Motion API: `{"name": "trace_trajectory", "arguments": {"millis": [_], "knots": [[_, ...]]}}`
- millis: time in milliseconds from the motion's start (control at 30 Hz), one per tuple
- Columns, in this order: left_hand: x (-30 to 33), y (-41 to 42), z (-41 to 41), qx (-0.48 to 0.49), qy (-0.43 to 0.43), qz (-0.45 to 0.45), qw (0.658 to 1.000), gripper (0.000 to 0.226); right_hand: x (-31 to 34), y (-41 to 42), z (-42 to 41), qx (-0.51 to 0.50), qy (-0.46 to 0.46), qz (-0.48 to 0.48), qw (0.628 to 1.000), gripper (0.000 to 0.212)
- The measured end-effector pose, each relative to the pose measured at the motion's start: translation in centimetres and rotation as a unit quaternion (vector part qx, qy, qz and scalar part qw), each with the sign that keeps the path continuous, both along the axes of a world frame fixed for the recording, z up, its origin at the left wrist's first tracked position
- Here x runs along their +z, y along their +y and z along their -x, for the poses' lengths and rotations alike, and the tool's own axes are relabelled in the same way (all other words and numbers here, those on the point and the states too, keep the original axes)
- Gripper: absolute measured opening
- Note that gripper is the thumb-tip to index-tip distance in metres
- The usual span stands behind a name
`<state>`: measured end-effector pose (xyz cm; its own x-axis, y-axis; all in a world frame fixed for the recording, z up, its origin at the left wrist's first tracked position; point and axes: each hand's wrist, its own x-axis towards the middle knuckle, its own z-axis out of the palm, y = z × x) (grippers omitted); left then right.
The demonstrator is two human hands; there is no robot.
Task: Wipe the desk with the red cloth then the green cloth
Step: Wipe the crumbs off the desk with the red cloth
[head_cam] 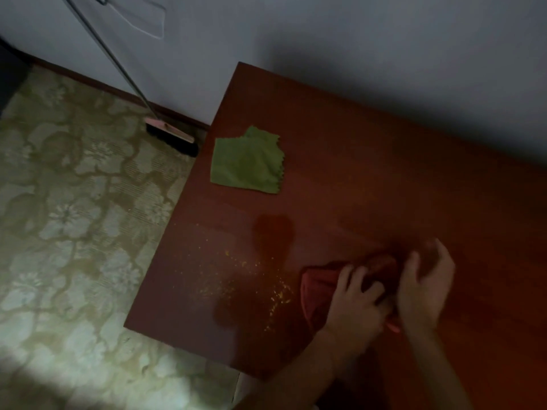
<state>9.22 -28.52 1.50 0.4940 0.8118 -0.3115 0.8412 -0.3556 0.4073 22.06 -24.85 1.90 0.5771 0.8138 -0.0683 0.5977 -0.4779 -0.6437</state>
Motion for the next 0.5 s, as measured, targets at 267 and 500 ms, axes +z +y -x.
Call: {"name": "trace_trajectory", "arguments": {"millis": [267,500], "knots": [[-2.0,-5.8,-0.9,0.115,0.031,0.015,0.993,0.084,-2.8,-6.0,-5.1,0.082,-0.039,0.043,0.995,0.049],[-2.9,-2.0,14.0,0.417,0.123,-0.097,0.895,0.073,-3.8,-5.6,-0.2,0.359,-0.146,0.070,0.919,0.050]]}}
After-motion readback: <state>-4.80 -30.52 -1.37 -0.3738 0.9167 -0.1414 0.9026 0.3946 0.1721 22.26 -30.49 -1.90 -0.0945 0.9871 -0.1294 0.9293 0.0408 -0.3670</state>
